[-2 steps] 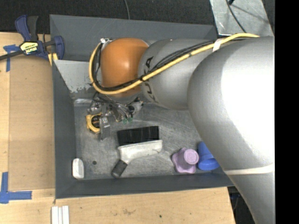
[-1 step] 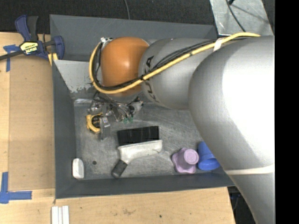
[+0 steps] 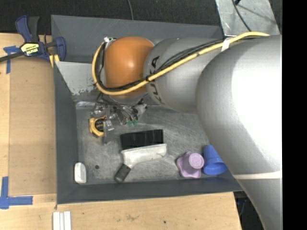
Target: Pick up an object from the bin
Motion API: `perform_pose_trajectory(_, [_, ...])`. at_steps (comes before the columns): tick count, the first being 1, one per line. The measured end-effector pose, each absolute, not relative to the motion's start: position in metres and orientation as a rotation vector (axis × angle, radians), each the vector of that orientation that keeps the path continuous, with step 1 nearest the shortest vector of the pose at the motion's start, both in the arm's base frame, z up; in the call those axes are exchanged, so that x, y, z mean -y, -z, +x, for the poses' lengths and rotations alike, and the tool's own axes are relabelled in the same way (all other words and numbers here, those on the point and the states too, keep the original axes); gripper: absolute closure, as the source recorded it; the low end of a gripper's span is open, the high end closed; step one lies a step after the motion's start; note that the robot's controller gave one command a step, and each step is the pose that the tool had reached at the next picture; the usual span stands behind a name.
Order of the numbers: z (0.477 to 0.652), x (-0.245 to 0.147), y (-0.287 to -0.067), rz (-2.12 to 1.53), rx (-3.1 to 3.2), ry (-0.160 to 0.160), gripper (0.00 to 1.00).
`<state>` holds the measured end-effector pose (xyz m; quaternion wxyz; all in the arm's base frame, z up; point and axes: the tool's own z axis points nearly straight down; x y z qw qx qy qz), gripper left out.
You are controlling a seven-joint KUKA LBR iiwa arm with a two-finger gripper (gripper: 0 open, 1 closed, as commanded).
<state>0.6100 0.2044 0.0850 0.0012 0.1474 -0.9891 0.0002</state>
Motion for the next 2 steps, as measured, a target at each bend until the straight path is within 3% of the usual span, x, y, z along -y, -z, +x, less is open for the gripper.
perform_pose_trajectory(2, [0.611,-0.204,-0.124,0.463,3.108,0.0,1.0])
